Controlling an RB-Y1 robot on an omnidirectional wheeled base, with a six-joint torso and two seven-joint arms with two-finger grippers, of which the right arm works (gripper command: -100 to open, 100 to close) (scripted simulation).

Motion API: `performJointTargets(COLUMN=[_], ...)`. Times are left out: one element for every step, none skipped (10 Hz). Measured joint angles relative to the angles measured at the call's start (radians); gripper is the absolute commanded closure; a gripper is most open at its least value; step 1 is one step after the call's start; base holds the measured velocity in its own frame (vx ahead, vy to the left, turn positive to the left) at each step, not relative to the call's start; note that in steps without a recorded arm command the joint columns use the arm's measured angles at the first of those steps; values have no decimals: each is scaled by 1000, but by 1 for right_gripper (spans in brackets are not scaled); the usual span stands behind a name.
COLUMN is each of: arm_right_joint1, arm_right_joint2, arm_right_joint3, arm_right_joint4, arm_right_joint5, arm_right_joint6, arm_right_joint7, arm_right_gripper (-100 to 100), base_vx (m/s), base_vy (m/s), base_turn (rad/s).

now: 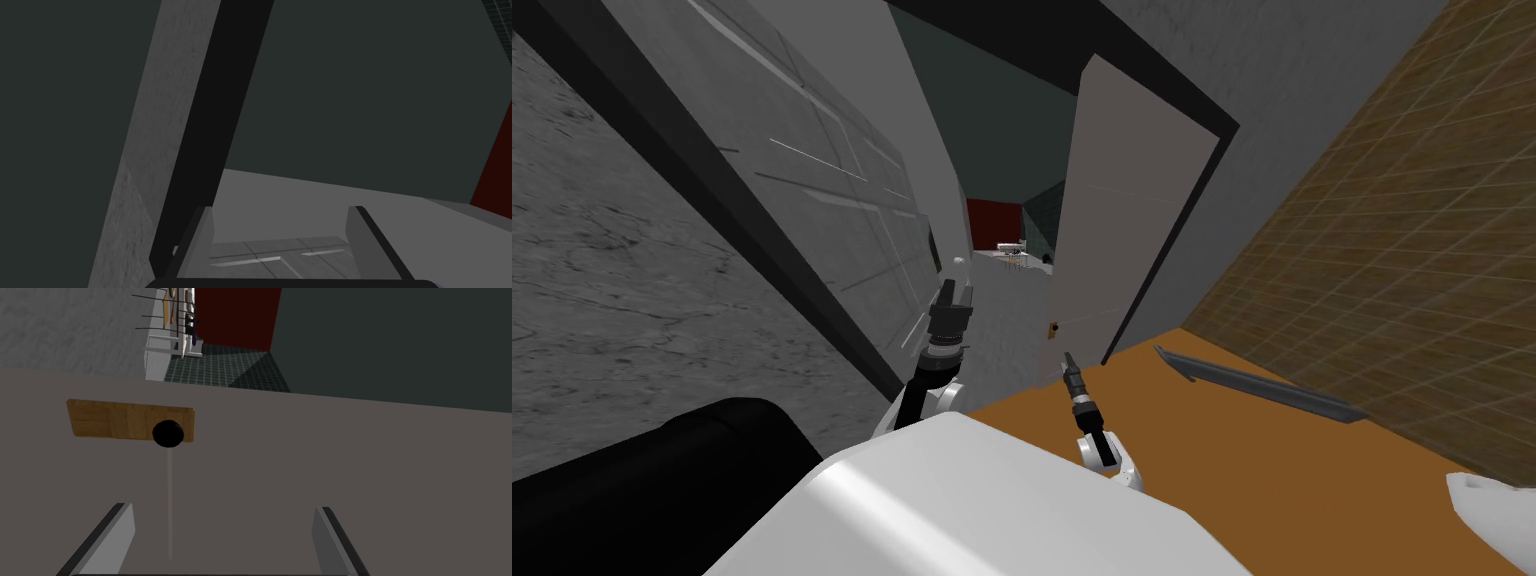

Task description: Push the door open

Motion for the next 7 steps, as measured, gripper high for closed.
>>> performJointTargets(arm_right_joint1=[-7, -17, -29, -39, -47, -56, -68], arm_right_joint2=[2, 4, 6, 11, 15, 18, 25], arm_right_joint3=[2, 3, 6, 9, 11, 13, 14], arm_right_joint4=[17, 42, 69, 91, 107, 126, 157], arm_right_joint5=[4, 8, 14, 19, 24, 28, 32], arm_right_joint6=[-5, -12, -20, -24, -25, -30, -39], arm_right_joint7=[-5, -8, -15, -19, -23, -26, -28], arm_right_gripper=[-100, -100, -100, -100, -100, -100, -100], base_vx=[71, 85, 99, 115, 94, 105, 117], base_vy=[-72, -99, -96, -89, -75, -114, -121], base_turn=[33, 58, 65, 46, 38, 46, 68])
